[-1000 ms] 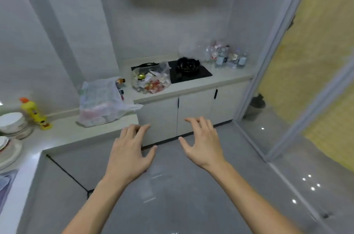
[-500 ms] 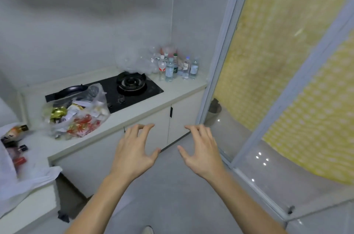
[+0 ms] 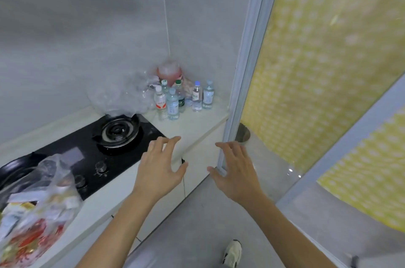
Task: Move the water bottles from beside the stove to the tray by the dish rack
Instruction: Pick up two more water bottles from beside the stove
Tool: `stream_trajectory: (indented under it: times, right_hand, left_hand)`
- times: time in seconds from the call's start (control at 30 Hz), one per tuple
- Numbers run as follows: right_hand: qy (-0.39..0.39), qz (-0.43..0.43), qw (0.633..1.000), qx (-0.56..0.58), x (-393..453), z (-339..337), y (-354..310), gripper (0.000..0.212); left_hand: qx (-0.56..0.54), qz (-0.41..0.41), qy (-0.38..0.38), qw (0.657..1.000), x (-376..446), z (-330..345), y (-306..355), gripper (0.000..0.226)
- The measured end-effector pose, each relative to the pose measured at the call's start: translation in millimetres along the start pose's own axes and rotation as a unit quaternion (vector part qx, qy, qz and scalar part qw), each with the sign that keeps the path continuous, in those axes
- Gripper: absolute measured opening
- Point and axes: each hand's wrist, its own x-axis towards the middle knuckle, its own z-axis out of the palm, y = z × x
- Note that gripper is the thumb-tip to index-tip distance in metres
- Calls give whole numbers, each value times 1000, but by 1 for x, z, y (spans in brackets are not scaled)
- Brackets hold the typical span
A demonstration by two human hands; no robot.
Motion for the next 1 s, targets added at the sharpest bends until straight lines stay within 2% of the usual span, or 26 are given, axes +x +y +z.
stream_trajectory:
  times: [0.13,0.3,0.63,0.8,0.9,1.0]
  right_hand:
    - [-14,-10,1000,1,93,8,51,69]
    - [-46,-30,998,4,203,13,102,68]
    - [-122,-11,992,-7,388,63,160,70]
    - [-151,84,984,53,468,98,177,70]
    - [-167,131,972,102,505,118,185,76]
    - [-183,148,965,115,531,141,196,76]
  left_hand:
    - [21,-15,-13,1000,93,42,3,76]
    - [34,-40,-2,999,196,74,10,73]
    - [10,-94,-34,995,346,154,-31,73]
    - [-68,-114,-52,990,421,199,-59,75]
    - [-182,-166,-60,967,458,222,-67,72]
    - [-219,-204,-109,948,484,248,-81,72]
